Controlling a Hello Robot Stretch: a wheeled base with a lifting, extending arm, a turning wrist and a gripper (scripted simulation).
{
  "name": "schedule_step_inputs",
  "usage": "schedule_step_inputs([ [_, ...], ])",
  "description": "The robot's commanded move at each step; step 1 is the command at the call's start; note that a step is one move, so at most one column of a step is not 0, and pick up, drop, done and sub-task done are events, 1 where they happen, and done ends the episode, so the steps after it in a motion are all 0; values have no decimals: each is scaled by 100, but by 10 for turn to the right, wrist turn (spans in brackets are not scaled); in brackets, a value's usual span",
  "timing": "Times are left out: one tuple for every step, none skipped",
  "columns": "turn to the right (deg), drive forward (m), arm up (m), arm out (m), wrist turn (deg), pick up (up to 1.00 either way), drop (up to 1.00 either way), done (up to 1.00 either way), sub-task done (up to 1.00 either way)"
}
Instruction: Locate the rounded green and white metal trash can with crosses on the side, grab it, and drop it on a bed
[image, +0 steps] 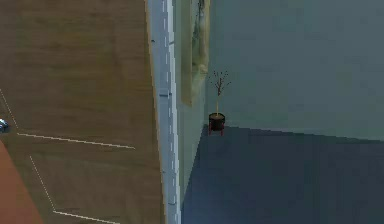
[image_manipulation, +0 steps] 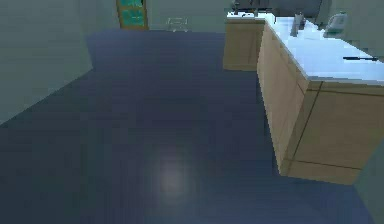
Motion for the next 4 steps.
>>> schedule_step_inputs([
  [0,15,0,0,0,0,0,0,0],
  [-450,0,0,0,0,0,0,0,0],
  [-390,0,0,0,0,0,0,0,0],
  [0,100,0,0,0,0,0,0,0],
])
